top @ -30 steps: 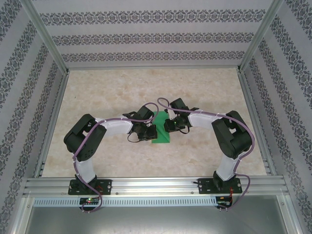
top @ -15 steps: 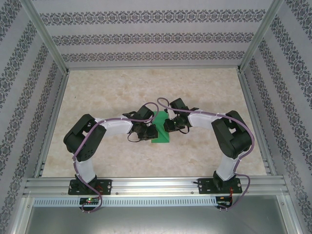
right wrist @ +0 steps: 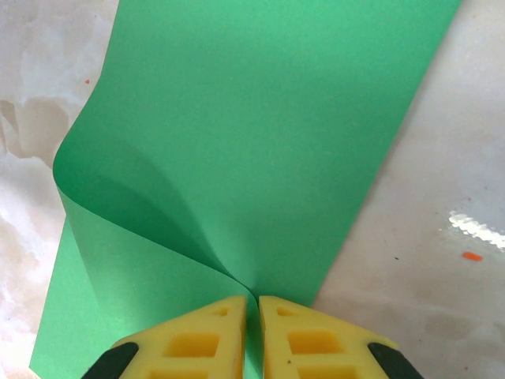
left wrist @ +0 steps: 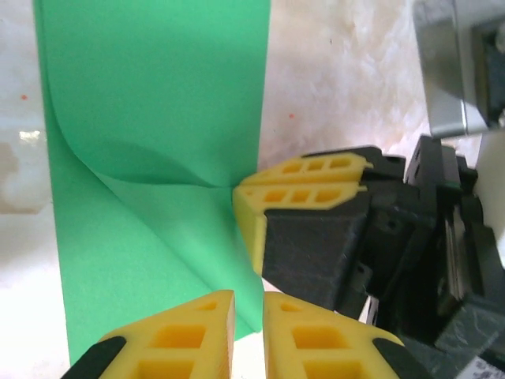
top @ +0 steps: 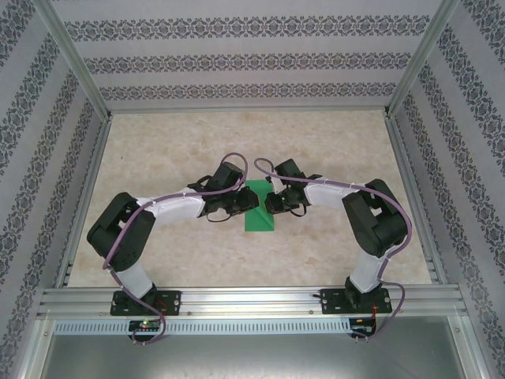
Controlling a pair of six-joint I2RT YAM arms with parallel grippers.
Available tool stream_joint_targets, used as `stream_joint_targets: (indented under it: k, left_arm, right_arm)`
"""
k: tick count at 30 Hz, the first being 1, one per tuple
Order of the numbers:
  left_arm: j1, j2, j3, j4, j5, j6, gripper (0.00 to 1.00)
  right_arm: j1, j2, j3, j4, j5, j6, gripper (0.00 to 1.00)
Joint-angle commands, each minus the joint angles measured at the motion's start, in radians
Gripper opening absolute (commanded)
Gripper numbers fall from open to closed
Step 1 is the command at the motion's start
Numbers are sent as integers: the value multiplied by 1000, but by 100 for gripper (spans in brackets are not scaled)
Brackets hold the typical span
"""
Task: Fold a paper plane with a square sheet of paper (pick it up from the middle)
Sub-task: Fold the triangle a second time at the center of the table.
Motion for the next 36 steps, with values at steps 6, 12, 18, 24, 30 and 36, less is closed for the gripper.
stream_joint_targets:
  k: [6, 12, 18, 24, 30, 36]
  left_arm:
    - [21, 85, 7, 176, 47, -96, 19]
    - [21, 142, 19, 183, 59, -113, 19]
    - [21, 155, 20, 239, 79, -128, 20]
    - [20, 159, 24, 260, 85, -140, 21]
    - [21, 173, 31, 270, 92, -146, 24]
    - [21, 198, 38, 274, 95, -147, 25]
  right_arm:
    - [-6, 27, -20, 12, 30, 7, 13]
    - [-6, 27, -19, 11, 30, 7, 14]
    - [-6, 29, -20, 13, 26, 9, 14]
    - [-4, 32, -21, 14, 27, 10, 14]
    - [-4, 34, -22, 20, 25, 12, 14]
    - [-4, 36, -23, 24, 24, 12, 14]
